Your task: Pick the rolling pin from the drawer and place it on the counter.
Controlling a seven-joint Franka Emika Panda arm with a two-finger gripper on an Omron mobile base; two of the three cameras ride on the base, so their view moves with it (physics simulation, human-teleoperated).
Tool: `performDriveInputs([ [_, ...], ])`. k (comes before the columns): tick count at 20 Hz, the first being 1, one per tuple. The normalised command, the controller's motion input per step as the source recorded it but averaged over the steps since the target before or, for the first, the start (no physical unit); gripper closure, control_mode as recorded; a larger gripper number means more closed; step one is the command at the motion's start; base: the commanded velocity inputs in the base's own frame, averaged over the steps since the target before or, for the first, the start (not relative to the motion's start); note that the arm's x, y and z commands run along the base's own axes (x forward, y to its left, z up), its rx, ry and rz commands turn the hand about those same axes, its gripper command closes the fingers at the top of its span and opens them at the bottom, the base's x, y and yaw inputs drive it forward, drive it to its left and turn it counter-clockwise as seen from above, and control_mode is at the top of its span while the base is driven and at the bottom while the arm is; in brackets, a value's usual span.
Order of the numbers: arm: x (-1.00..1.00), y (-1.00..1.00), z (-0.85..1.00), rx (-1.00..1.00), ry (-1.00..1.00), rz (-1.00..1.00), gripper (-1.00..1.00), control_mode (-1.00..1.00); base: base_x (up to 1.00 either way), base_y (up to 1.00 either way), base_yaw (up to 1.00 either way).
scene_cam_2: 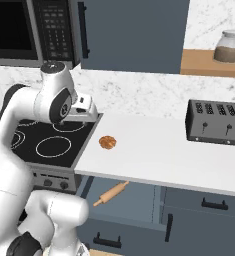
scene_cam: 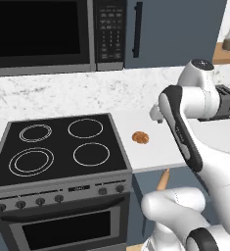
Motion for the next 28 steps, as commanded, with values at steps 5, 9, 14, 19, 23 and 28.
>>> performDriveInputs([
  [5, -0.74, 0.85, 0.0, -0.01, -0.06, -0.13, -1.0, -1.0, 0.0, 0.0, 0.0],
  [9, -0.33, 0.36, 0.0, 0.0, 0.0, -0.17, -1.0, -1.0, 0.0, 0.0, 0.0],
  [14, 0.0, -0.04, 0.0, 0.0, 0.0, 0.0, -1.0, -1.0, 0.0, 0.0, 0.0],
  [19, 0.0, -0.02, 0.0, 0.0, 0.0, 0.0, -1.0, -1.0, 0.0, 0.0, 0.0],
  [23, -0.01, 0.0, 0.0, 0.0, 0.0, 0.0, -1.0, -1.0, 0.0, 0.0, 0.0],
  [28, -0.1, 0.13, 0.0, 0.0, 0.0, 0.0, -1.0, 1.0, -0.3, 0.4, -0.1],
])
